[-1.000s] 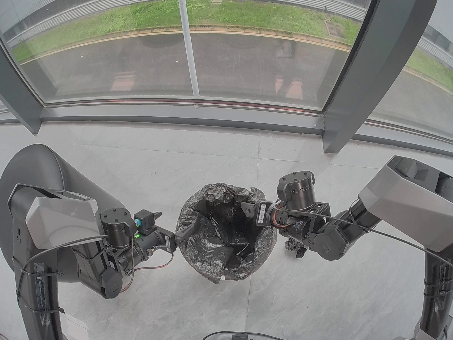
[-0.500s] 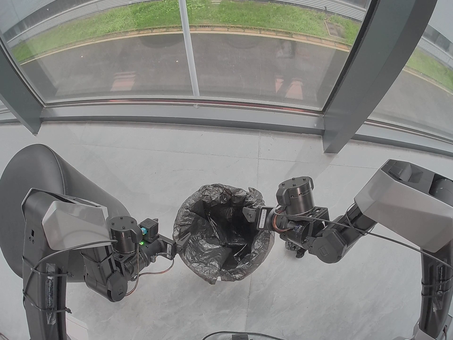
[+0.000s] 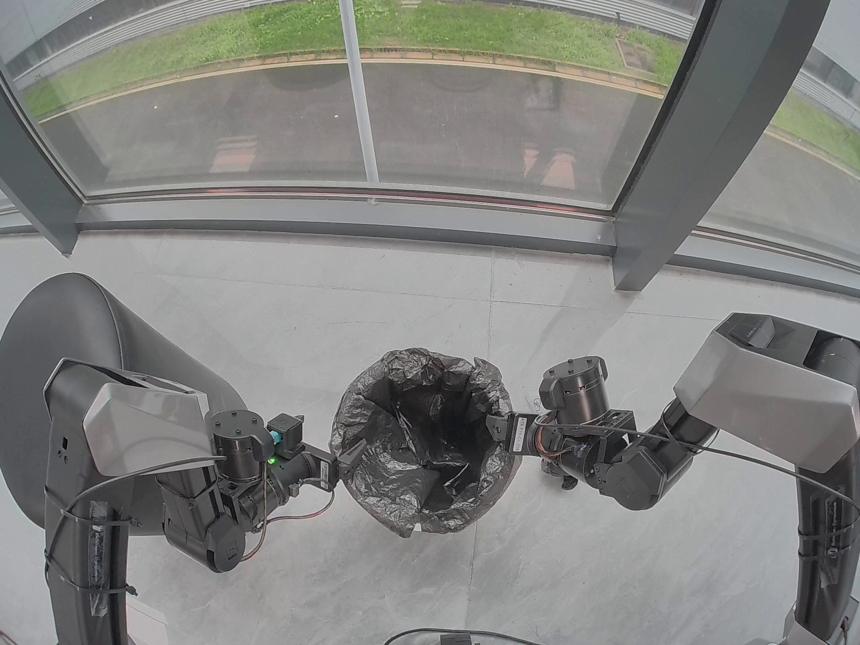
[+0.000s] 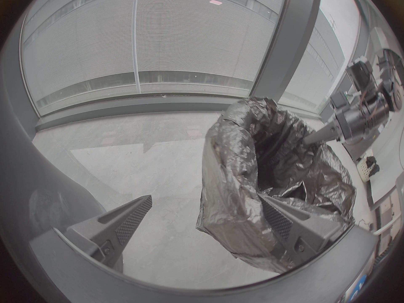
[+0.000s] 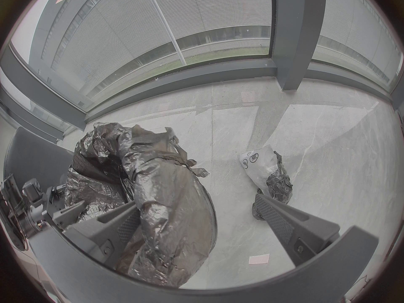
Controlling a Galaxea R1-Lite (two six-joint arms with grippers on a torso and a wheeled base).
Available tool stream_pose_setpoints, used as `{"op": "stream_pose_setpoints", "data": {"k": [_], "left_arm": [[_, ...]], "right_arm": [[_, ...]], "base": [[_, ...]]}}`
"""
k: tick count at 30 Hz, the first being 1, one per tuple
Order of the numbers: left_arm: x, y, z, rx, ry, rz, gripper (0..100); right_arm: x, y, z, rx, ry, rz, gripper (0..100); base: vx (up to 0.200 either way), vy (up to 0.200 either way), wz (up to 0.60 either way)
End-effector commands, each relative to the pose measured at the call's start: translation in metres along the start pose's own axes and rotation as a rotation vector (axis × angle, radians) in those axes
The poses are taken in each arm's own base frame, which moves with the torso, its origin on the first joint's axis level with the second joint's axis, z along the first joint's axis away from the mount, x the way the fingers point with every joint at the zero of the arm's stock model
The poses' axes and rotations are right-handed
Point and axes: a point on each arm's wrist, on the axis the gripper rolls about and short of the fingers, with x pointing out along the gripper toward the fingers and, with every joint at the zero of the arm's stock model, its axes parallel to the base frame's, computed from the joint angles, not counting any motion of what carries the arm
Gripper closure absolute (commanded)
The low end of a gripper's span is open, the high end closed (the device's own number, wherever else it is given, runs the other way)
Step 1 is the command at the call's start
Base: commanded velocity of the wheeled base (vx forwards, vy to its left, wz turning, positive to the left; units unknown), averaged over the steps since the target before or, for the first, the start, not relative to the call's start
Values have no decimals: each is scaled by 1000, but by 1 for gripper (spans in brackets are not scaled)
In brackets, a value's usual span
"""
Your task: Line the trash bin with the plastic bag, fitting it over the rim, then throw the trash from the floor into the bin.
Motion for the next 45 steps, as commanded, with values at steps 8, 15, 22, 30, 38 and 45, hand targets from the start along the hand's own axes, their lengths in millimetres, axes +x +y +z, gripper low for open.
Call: {"op": "stream_pose_setpoints", "data": {"k": [8, 15, 22, 30, 38, 45], "left_arm": [[0, -2, 23, -86, -79, -3, 0], [-2, -2, 30, -108, -99, -3, 0], [-2, -1, 30, -108, -101, -3, 0], [-1, -1, 32, -114, -107, 0, 0], [-9, 0, 52, -168, -168, -4, 0], [-18, 0, 61, -219, -183, -9, 0]], "right_arm": [[-8, -8, -23, -29, 49, -1, 0], [-16, -6, -39, -56, 100, -2, 0], [-23, -1, -42, -66, 107, 14, 0], [-33, 9, -33, -67, 72, 40, 0], [-61, 34, 28, -53, -111, 141, 0], [-65, 61, 45, -128, -183, 195, 0]], "base": [[0, 0, 0], [0, 0, 0], [0, 0, 0], [0, 0, 0], [0, 0, 0], [0, 0, 0]]}}
